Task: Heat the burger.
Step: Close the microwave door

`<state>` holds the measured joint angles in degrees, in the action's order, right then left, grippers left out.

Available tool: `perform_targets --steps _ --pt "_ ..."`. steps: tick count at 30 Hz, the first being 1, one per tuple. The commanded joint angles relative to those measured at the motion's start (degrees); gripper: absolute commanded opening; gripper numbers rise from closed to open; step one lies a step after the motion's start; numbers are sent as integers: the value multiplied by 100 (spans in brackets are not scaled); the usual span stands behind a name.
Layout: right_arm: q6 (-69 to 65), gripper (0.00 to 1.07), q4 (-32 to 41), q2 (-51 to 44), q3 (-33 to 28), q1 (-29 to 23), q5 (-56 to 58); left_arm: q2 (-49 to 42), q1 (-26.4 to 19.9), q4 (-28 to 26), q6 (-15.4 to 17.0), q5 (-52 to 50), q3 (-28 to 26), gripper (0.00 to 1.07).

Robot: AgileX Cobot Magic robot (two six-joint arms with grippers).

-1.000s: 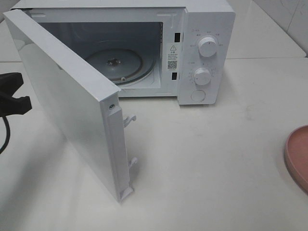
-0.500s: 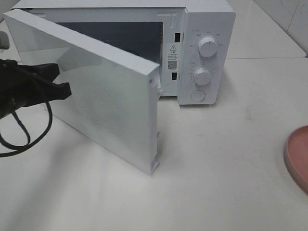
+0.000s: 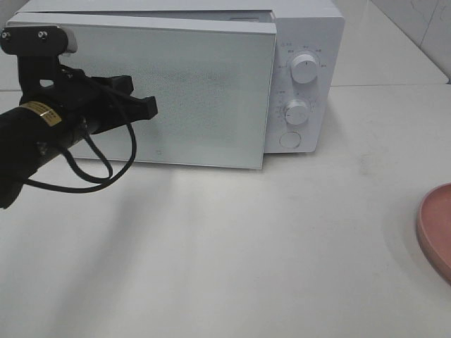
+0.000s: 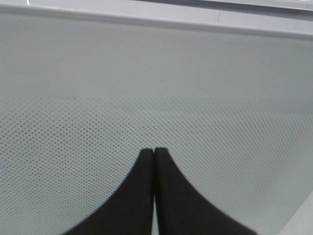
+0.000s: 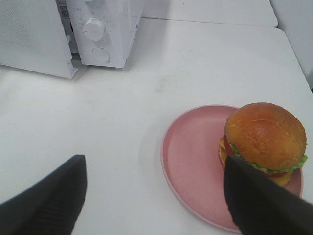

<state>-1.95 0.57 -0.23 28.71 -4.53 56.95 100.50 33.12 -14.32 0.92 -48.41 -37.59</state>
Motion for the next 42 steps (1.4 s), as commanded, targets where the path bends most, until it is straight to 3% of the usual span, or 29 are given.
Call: perform_targets --steps 1,10,23,32,37,42 --pt "86 75 17 -155 -23 17 0 166 86 -206 -23 -29 -298 0" --pt "86 75 17 -155 -23 17 0 579 132 -390 -195 63 -980 0" --pt "86 75 17 -155 -23 17 0 1014 132 -945 -854 315 -2023 0" --pt "86 75 17 -155 -23 17 0 980 132 -796 -900 699 -2057 0" --pt "86 75 17 -155 -23 17 0 705 281 -670 -934 1518 -2034 0" --pt "86 75 17 -155 -23 17 0 264 539 -670 -1312 2051 -1730 0"
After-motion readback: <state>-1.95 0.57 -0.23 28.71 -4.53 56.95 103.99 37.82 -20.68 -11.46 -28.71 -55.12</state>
